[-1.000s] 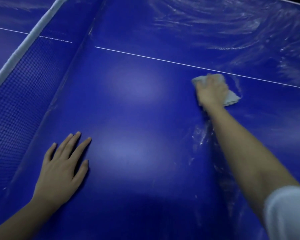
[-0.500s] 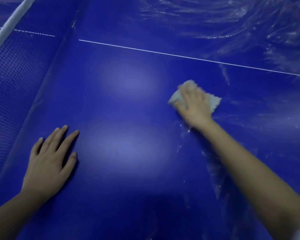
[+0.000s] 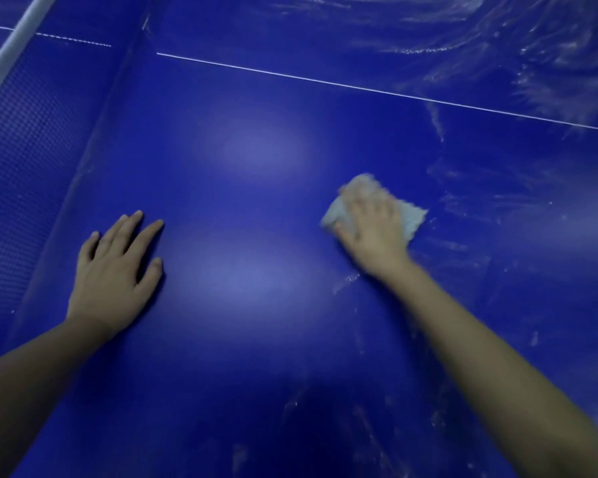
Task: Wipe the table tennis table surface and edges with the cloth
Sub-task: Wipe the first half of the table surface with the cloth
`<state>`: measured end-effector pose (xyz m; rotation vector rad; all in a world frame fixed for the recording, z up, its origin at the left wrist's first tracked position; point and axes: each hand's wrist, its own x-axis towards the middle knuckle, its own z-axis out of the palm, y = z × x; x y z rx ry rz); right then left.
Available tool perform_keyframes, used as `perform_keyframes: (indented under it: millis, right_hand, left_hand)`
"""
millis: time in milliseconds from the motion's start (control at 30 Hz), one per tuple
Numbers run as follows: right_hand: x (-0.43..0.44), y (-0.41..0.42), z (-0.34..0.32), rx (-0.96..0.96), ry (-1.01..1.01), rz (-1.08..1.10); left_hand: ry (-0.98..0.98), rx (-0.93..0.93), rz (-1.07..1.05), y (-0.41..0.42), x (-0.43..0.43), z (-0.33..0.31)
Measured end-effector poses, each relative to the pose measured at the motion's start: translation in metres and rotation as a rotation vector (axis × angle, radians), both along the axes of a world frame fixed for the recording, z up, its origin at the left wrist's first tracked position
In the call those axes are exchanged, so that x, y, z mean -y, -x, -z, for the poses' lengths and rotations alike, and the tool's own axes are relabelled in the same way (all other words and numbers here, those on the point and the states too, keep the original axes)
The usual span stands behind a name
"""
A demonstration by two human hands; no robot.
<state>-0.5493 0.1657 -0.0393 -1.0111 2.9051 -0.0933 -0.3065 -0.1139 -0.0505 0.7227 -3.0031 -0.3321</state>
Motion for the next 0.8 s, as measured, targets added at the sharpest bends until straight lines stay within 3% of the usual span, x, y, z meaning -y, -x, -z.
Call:
perform_keyframes:
  millis: [100, 133, 200, 300, 367, 433, 533, 600, 633, 733, 800]
  right_hand:
    - [-0.003, -0.078, -0.002, 0.059, -0.014, -0.617]
    - [-0.010, -0.080, -0.003, 0.078, -0.053, -0.707]
    - [-0.019, -0.062, -0.004, 0.095, -0.047, -0.559]
    - [-0.026, -0.044, -0.007, 0.082, 0.009, 0.118]
    - [-0.016, -0.065, -0.005, 0.051, 0.010, 0.365]
    - [0.005, -0.111, 0.001, 0.027, 0.015, 0.258]
    - [0.016, -0.188, -0.002, 0.094, 0.022, -0.309]
    - [0.000, -0.201, -0.006, 0.073, -0.044, -0.448]
    - [-0.011, -0.199, -0.006, 0.063, -0.032, -0.341]
    - [-0.037, -0.194, -0.012, 0.119, 0.026, 0.274]
    - [-0.033, -0.217, -0.015, 0.119, 0.022, 0.369]
  left_hand:
    - [-0.013, -0.012, 0.000, 0.000, -0.001, -0.002]
    - [-0.020, -0.017, 0.003, 0.000, -0.002, -0.003]
    - [-0.026, -0.028, 0.001, 0.000, -0.003, -0.004]
    - [-0.027, -0.036, 0.003, -0.001, -0.004, -0.004]
    - [-0.033, -0.031, 0.005, -0.001, -0.003, -0.003]
    - [-0.035, -0.034, 0.006, -0.001, -0.002, -0.003]
    - [-0.047, -0.051, 0.014, -0.001, -0.002, -0.004]
    - [-0.044, -0.068, 0.022, -0.001, -0.001, -0.002]
    - [-0.040, -0.076, 0.026, -0.001, -0.001, -0.001]
    - [-0.037, -0.090, 0.021, 0.000, 0.000, 0.003]
    - [-0.041, -0.094, 0.025, 0.000, 0.000, 0.003]
